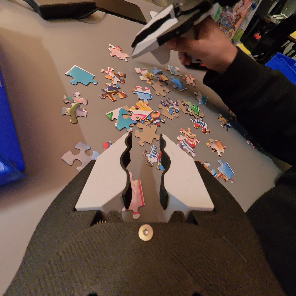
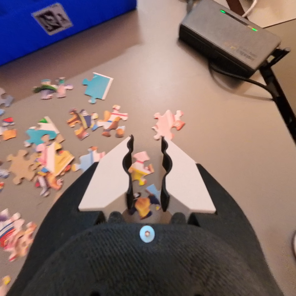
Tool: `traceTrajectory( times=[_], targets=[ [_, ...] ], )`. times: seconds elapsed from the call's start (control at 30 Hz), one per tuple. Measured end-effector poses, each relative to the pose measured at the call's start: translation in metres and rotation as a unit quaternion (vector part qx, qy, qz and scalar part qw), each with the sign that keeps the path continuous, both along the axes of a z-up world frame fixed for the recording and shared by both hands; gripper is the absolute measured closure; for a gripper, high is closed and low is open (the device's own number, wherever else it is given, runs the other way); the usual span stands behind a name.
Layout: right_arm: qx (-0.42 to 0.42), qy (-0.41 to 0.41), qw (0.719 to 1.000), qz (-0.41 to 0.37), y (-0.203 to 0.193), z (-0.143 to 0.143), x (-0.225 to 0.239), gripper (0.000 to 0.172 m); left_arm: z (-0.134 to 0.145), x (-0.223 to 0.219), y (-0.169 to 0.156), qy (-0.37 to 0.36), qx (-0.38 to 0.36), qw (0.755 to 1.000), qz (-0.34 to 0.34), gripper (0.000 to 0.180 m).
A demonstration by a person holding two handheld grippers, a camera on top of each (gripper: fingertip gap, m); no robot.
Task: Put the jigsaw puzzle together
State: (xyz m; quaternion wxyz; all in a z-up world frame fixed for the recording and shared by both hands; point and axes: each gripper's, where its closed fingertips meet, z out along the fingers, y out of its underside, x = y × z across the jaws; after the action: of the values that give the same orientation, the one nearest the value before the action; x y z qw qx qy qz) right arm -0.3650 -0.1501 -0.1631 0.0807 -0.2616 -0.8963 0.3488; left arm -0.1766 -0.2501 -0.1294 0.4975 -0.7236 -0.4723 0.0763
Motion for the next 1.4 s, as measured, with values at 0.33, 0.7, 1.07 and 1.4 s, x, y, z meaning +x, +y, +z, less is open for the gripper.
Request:
traceTrajectory(
  times=[0.33, 0.7, 1.07, 1.4],
  targets=[
    [-0.011, 0.006, 0.984, 0.176, -0.035, 0.004, 0.145, 0.139, -0.013, -0.008, 0.012, -0.024, -0.025, 0.999, -0.015, 0.144],
    [-0.076, 0.004, 0.988, 0.136, 0.003, 0.032, 0.184, 0.141, -0.06, -0.015, 0.049, -0.007, -0.212, 0.973, -0.086, 0.142],
    [-0.084, 0.022, 0.99, 0.108, 0.023, 0.033, 0.198, 0.142, -0.06, -0.01, 0.05, -0.017, -0.231, 0.965, -0.127, 0.147],
    [-0.111, 0.137, 0.958, 0.228, 0.012, 0.062, 0.232, 0.138, 0.003, 0.036, 0.092, -0.044, 0.014, 0.973, -0.227, 0.148]
  ],
)
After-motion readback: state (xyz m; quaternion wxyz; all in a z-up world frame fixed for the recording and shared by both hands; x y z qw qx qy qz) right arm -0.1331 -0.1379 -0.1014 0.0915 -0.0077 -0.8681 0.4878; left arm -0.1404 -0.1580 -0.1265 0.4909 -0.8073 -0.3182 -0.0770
